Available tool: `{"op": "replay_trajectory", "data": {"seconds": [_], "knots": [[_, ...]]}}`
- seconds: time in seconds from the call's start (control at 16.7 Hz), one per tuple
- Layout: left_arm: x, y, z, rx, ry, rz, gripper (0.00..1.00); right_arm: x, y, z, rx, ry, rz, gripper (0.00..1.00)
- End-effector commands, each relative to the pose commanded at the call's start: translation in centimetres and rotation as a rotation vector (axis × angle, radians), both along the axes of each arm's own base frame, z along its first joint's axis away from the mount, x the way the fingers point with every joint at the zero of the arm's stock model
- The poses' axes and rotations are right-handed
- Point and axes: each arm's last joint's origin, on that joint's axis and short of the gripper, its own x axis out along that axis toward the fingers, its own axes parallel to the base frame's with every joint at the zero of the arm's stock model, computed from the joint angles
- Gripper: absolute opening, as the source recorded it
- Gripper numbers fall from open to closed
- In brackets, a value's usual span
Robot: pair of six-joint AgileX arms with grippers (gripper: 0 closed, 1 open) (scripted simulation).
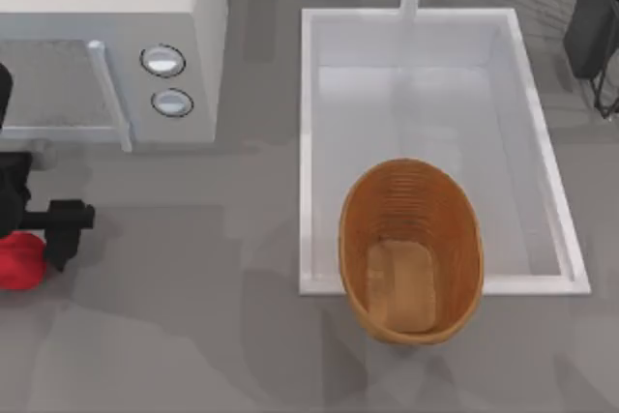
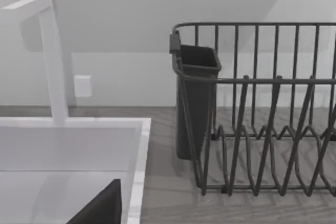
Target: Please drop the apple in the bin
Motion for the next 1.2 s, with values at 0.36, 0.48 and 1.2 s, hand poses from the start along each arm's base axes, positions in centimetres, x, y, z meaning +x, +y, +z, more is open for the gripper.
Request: {"op": "replay_trajectory", "data": {"seconds": [0.36,0.48,1.2], "knots": [[0.0,0.0,0.0,0.000,0.000,0.000,0.00,0.0,0.0,0.0,0.000,0.000,0.000,1.00],[0.0,0.0,0.0,0.000,0.000,0.000,0.00,0.0,0.0,0.0,0.000,0.000,0.000,1.00],[-0.2,-1.5,6.0,0.007,0.054,-0.048,0.00,0.0,0.0,0.0,0.000,0.000,0.000,1.00]]}}
